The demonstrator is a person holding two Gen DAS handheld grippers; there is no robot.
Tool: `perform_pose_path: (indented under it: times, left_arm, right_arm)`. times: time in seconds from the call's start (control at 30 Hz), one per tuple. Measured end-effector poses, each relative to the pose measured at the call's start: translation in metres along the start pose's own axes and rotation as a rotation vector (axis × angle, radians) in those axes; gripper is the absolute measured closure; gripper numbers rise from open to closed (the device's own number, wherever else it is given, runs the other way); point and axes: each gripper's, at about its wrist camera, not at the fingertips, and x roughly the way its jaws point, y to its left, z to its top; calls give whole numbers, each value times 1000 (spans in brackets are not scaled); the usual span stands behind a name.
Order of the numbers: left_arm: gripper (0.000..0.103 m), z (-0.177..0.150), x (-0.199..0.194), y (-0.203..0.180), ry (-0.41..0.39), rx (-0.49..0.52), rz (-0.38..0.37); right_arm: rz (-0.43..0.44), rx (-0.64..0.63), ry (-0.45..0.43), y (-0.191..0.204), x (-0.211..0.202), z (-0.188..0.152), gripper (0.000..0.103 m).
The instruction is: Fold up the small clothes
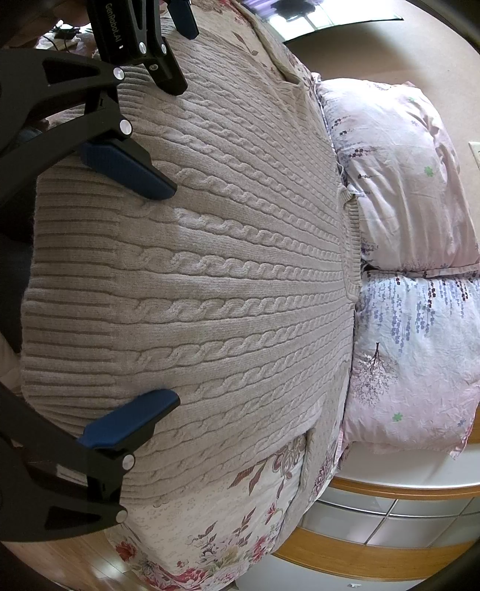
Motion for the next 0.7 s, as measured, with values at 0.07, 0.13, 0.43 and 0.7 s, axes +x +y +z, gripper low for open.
perform_pose_path:
  times: [0.07, 0.13, 0.43, 0.7]
  left_arm:
    - [2, 0, 0, 0, 0, 0, 0]
    - [2, 0, -2, 1, 0, 0, 0]
    - [2, 0, -2, 2, 13, 5, -4]
    - [2, 18, 4, 1, 91, 52, -27]
  right_arm:
    - [0, 0, 0, 0, 0, -1, 1]
    - [0, 1, -1, -1, 0, 0, 1]
    - [3, -5, -2, 0, 1, -1, 1]
    - [107, -82, 27, -6, 5, 15, 1]
